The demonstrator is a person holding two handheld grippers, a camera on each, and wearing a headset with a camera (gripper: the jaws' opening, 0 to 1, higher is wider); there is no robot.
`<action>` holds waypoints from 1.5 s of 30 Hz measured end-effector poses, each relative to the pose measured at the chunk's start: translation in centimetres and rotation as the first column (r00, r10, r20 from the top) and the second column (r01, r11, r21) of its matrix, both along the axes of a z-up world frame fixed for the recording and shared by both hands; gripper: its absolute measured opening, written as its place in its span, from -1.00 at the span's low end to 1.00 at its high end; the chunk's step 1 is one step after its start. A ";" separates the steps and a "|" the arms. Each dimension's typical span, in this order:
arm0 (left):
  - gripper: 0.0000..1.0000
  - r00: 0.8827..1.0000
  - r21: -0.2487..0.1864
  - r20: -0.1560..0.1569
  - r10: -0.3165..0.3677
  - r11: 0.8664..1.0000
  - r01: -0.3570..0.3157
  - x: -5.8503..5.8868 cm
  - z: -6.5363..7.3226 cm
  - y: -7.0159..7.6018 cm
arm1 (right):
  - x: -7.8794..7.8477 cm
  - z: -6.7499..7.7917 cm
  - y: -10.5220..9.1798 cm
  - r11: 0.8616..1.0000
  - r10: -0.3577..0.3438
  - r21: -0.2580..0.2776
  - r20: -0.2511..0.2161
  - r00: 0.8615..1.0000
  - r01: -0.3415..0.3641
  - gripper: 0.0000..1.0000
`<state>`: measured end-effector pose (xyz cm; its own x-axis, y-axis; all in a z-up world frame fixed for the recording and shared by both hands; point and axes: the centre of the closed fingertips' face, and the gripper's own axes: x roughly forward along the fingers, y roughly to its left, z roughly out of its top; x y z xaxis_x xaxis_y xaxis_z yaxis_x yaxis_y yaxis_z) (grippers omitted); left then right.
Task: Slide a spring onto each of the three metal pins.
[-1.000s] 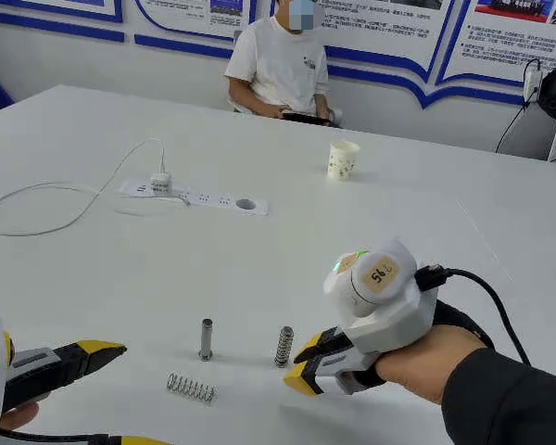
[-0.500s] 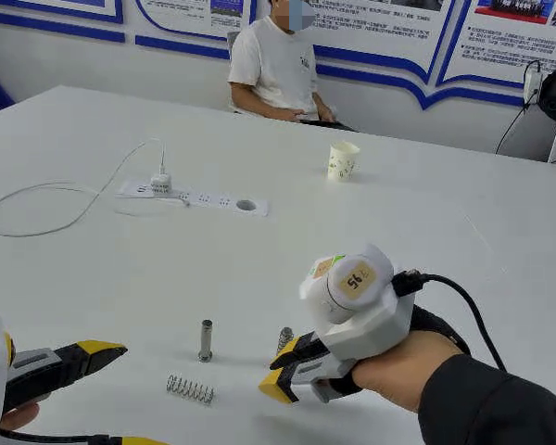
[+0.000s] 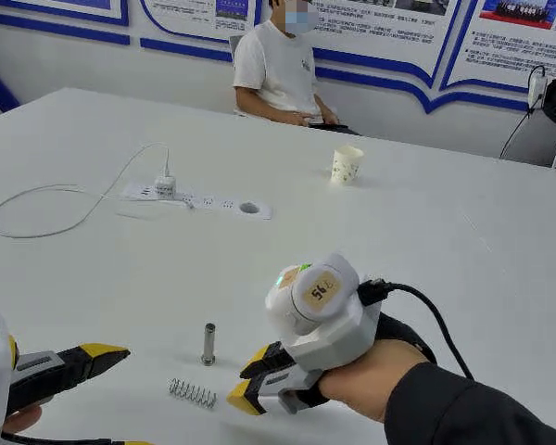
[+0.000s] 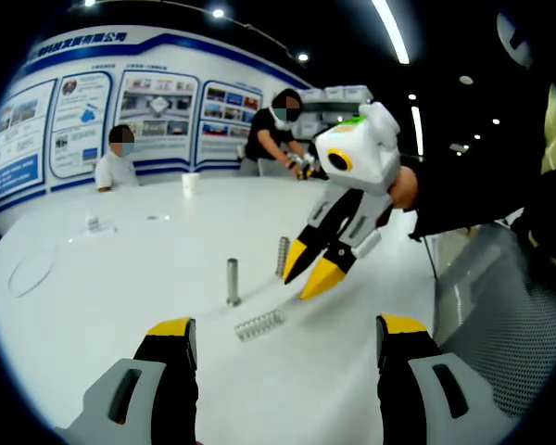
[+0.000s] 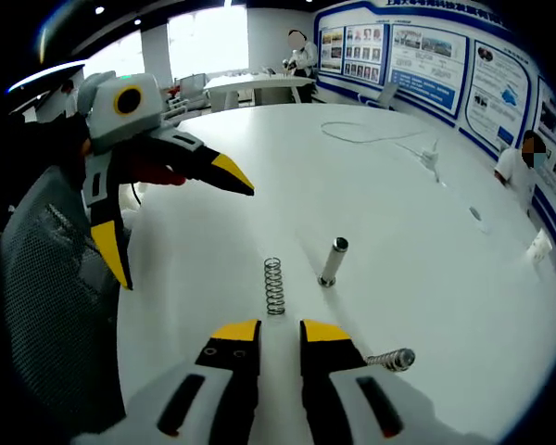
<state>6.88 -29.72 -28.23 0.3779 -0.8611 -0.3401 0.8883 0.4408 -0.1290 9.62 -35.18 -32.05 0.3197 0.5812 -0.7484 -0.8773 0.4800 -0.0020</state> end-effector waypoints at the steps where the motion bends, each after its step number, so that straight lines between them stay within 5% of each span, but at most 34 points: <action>1: 0.61 1.000 0.000 0.000 0.000 1.000 0.000 0.0 0.0 0.0 | 0.0 -0.1 0.2 1.000 0.002 0.002 0.000 1.000 -0.002 -0.65; 26: 0.61 1.000 0.003 -0.009 0.008 1.000 -0.008 0.0 -0.2 0.3 | 0.7 -2.8 1.8 1.000 -0.013 0.009 -0.018 1.000 0.013 -0.67; 45: 0.61 1.000 0.005 -0.016 0.007 1.000 -0.007 0.0 -0.5 0.2 | 1.0 -2.9 1.6 1.000 -0.016 0.008 -0.002 1.000 0.017 -0.76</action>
